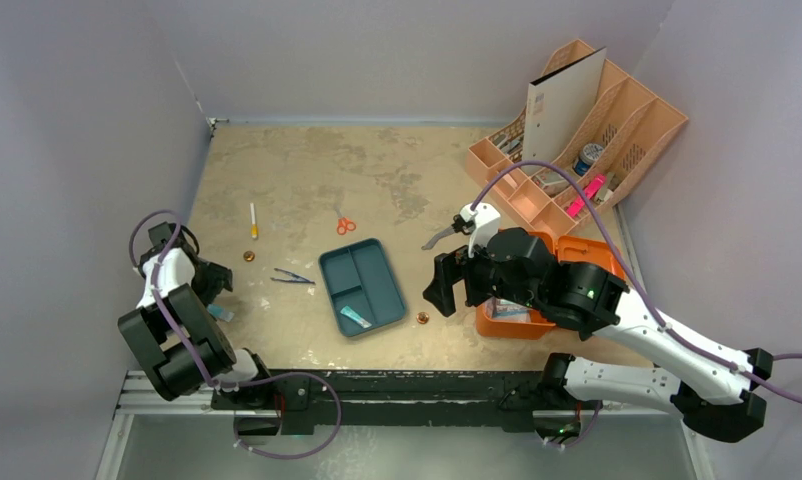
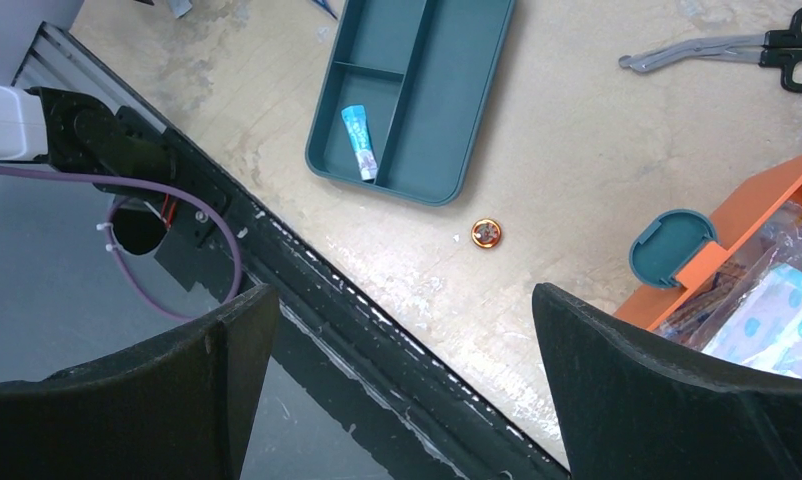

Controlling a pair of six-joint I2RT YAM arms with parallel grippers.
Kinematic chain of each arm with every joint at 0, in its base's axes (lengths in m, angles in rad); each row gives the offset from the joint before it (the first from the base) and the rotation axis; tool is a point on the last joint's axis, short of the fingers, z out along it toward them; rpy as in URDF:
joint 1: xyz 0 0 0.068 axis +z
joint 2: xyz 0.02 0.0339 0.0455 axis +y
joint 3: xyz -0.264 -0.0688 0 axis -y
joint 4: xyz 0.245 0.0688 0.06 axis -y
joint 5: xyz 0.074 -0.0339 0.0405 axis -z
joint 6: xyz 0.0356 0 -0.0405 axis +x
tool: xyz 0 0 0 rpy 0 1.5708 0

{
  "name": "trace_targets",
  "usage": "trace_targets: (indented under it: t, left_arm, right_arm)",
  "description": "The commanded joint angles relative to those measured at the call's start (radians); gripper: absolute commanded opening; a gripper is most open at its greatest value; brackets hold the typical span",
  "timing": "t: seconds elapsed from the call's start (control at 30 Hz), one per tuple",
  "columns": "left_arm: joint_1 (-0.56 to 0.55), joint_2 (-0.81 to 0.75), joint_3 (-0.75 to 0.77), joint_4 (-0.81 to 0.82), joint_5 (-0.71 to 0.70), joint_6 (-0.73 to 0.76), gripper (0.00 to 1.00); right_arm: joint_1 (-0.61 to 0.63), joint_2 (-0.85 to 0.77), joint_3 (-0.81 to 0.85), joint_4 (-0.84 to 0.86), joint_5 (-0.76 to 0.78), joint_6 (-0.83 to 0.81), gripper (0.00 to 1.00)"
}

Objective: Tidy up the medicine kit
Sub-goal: Pick up the medical item at the center of the board.

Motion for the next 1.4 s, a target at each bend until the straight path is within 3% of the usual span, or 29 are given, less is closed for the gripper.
trace_targets:
  t: [0.0, 0.3, 0.63, 1.0, 1.37]
  left_arm:
    - [0.008, 0.023, 0.009, 0.038, -0.045, -0.005, 0.69]
    - [0.013, 0.052, -0.010, 0.073, -0.109, -0.035, 0.49]
    - [0.011, 0.098, -0.047, 0.110, -0.113, -0.092, 0.46]
    - [0.011, 0.055, -0.046, 0.103, -0.103, -0.096, 0.01]
    - [-0.001, -0.025, 0.073, -0.007, -0.003, -0.107, 0.00]
  right_arm:
    - [0.003, -0.019, 0.033, 0.017, 0.007, 0.012, 0.99]
    - [0.003, -0.024, 0.053, -0.023, 0.017, 0.020, 0.99]
    - [0.003, -0.029, 0.042, -0.006, 0.018, 0.024, 0.99]
    - [0.003, -0.050, 0.030, -0.019, -0.001, 0.026, 0.99]
    - [0.003, -0.056, 0.011, -0.024, 0.004, 0.034, 0.99]
